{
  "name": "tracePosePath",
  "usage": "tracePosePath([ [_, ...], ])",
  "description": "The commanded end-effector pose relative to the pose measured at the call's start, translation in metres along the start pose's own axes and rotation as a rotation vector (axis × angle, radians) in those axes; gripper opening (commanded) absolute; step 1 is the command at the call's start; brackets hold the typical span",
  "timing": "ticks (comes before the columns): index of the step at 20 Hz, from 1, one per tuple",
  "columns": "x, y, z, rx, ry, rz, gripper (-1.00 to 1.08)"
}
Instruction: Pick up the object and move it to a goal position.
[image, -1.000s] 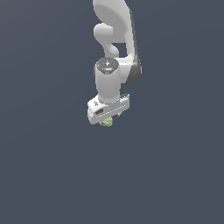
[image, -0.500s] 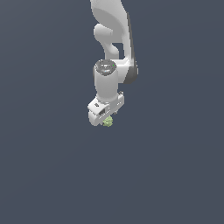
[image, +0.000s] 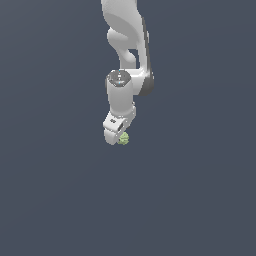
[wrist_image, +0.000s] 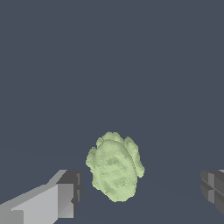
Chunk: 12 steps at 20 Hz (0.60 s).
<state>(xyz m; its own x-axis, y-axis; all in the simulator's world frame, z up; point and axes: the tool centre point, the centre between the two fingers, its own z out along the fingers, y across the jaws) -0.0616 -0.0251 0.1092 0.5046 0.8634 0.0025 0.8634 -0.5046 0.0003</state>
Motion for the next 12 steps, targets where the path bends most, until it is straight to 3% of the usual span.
tracePosePath([
  [1,-0.004,-0.004,0.004,0.000,-0.001,-0.068,1.00],
  [12,-0.014,-0.014,0.013,0.000,-0.002,-0.260,1.00],
])
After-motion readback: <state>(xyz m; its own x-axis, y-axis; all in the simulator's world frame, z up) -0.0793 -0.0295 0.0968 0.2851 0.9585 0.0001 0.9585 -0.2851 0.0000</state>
